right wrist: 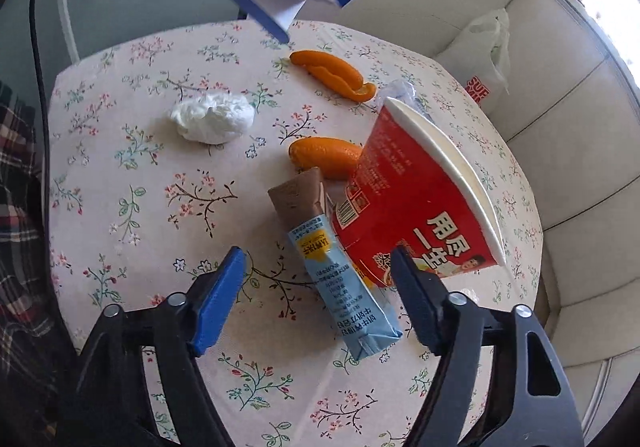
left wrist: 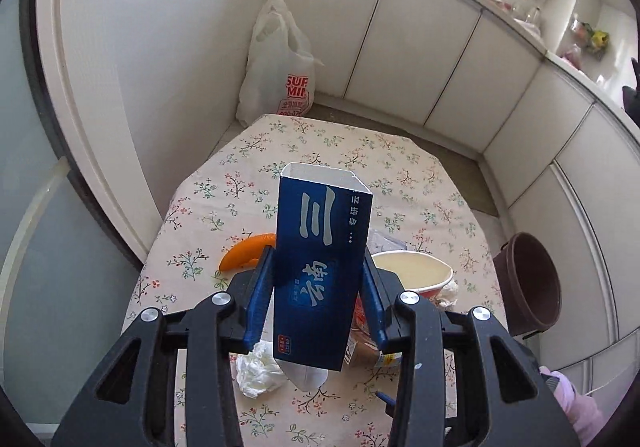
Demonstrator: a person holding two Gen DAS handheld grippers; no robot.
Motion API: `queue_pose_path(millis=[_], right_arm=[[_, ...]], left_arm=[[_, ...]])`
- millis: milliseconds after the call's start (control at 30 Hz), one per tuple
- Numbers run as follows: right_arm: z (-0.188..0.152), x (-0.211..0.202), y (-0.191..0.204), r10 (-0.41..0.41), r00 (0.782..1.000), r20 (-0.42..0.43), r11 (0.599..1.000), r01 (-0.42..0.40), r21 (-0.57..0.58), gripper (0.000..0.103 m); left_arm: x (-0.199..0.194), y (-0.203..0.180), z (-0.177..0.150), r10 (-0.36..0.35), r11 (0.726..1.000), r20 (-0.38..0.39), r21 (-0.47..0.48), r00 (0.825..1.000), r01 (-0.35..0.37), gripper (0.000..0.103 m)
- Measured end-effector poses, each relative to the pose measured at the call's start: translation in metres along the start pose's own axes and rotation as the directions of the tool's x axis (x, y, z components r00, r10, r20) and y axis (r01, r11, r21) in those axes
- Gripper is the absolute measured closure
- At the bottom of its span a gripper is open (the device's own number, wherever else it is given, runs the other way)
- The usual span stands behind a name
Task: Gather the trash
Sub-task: 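Grasp the blue-and-tan drink pouch with the right tool while the left tool holds the carton, then carry both items over the brown bin and open both tools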
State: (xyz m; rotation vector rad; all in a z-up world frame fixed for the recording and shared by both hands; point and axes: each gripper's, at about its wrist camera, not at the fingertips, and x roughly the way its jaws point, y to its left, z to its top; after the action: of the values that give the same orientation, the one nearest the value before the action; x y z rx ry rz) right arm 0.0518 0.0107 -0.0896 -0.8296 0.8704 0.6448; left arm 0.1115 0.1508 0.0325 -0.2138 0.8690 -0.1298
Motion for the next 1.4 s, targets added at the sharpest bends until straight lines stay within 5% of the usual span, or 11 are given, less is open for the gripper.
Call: queue_pose_path(millis=[233, 467, 700, 1033, 1400], right_arm=[[0.005, 0.026, 0.018, -0.077, 0.997, -0.028, 0.993, 0.075, -0.09, 0.073], [0.006, 0.026, 0.011, -0.051, 0.999, 0.005, 0.998, 0.051, -0.022, 0.076], [0.007, -0.003, 0.003, 0.085, 0.993, 0.08, 0.995, -0.089, 0.047, 0.08], [0.008, -0.05, -0.029, 0.258, 0.931, 0.257, 0.931, -0.311, 0.19, 0.081], [0.004, -0.103, -0.066, 0.233, 0.863, 0.448, 0.884, -0.38, 0.271, 0.081]], left_arm=[[0.001, 0.012, -0.002, -0.006, 0.999, -0.016, -0.038, 1.0, 0.005, 0.063], [0.001, 0.015, -0.004, 0.001, 0.999, -0.017, -0.044, 1.0, -0.002, 0.063], [-0.001, 0.016, -0.005, 0.006, 0.998, -0.008, -0.059, 1.0, -0.006, 0.063], [0.003, 0.017, -0.005, 0.012, 0.997, -0.012, -0.071, 1.0, -0.013, 0.063], [0.008, 0.014, -0.002, 0.012, 0.996, -0.018, -0.083, 1.0, -0.014, 0.063]])
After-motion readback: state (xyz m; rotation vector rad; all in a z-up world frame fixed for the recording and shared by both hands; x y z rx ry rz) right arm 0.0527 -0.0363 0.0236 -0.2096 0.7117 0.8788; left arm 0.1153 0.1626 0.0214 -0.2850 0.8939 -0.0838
